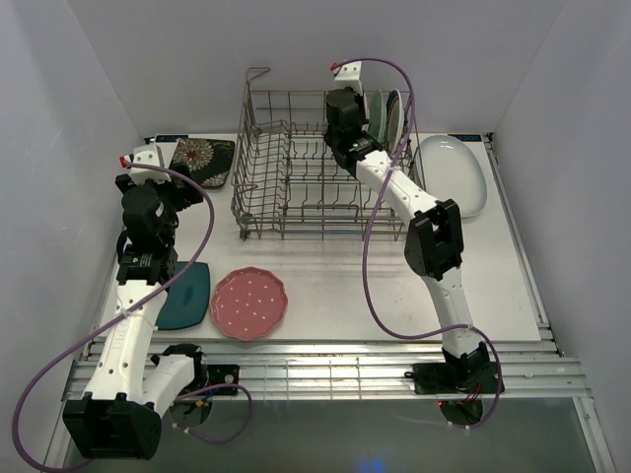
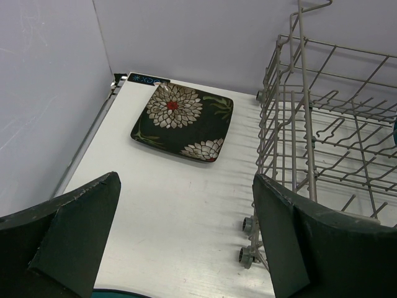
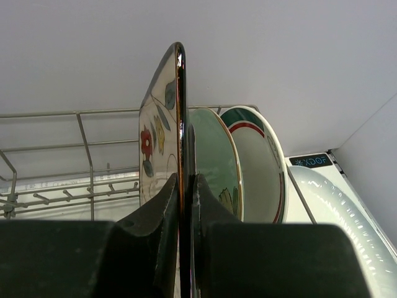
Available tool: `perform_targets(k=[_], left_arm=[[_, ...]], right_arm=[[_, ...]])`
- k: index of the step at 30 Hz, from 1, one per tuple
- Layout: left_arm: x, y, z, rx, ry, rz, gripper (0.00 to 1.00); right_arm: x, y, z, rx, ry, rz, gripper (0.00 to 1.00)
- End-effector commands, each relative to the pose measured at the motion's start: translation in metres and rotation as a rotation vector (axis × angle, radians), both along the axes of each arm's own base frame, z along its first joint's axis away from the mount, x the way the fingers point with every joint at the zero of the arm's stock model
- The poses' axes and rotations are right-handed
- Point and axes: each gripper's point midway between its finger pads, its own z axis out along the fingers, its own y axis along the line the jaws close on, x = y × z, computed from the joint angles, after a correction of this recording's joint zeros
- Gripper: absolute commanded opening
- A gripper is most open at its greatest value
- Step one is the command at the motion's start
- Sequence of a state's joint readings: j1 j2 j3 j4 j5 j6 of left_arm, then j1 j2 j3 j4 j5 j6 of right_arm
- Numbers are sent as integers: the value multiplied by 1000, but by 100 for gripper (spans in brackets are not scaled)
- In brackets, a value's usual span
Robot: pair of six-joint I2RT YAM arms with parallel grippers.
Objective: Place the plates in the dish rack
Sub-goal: Insert the plate into the dish rack.
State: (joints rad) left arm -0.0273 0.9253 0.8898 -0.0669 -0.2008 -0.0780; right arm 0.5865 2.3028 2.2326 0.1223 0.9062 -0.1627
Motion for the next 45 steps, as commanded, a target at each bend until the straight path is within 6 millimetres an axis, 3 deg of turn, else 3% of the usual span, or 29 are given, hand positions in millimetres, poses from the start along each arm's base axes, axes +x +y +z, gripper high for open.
perform_targets(k=[1, 12, 28, 36, 45], left_arm=[[-5, 0, 9, 3, -33, -3, 98], [-4, 0, 8, 2, -30, -6, 98], [-3, 0, 8, 2, -28, -5, 98], [-4, 0, 8, 3, -30, -3, 98], [-3, 0, 8, 3, -28, -3, 98]], right_arm=[[-5, -21, 76, 177, -199, -33, 8], [14, -22, 46, 161, -135, 5, 8], [29, -22, 24, 154, -117, 34, 9], [32, -24, 20, 164, -130, 34, 25], [34, -23, 32, 176, -168, 51, 39]])
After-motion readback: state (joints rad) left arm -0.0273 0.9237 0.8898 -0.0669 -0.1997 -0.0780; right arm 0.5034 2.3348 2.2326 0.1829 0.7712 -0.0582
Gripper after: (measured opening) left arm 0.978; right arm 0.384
